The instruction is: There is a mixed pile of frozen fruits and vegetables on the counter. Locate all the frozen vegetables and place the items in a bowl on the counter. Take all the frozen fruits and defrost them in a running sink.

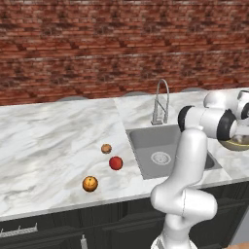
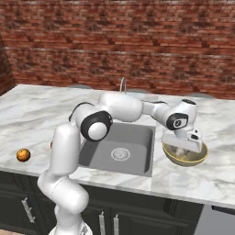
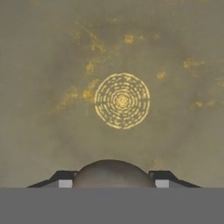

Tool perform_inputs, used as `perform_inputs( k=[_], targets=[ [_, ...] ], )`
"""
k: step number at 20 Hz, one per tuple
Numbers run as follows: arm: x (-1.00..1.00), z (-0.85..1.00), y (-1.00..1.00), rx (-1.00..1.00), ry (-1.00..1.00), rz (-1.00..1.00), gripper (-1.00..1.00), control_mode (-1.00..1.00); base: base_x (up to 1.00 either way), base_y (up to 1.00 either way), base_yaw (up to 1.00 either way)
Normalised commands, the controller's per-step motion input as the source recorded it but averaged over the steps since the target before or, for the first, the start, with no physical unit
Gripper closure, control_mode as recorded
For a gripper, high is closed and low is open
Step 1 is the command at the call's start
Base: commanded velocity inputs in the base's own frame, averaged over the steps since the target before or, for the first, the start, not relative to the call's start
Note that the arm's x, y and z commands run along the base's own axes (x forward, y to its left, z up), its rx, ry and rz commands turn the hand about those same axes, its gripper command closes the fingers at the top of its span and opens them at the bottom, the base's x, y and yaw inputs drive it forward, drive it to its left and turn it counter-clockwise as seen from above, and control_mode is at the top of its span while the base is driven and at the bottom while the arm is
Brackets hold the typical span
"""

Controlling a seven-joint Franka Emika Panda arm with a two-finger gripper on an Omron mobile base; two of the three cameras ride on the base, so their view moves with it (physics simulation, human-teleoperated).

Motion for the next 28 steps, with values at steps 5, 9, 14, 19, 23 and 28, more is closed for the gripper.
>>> perform_inputs(
  k=[5,9,14,19,23,28],
  targets=[
    [0.00,0.01,-0.01,0.00,0.00,0.00,-1.00,-1.00,0.00,0.00,0.00],
    [-0.01,0.24,0.00,-0.04,0.01,0.00,-1.00,-1.00,0.00,0.00,0.00],
    [-0.23,0.56,0.08,-0.04,-0.02,0.00,-1.00,-1.00,0.00,0.00,0.00],
    [-0.46,0.66,0.41,0.01,-0.12,-0.01,-1.00,-1.00,0.00,0.00,0.00],
    [-0.60,0.66,0.80,0.00,-0.14,-0.02,-1.00,-1.00,0.00,0.00,0.00],
    [-0.56,0.55,0.94,0.00,-0.15,-0.03,-1.00,-1.00,0.00,0.00,0.00]
  ],
)
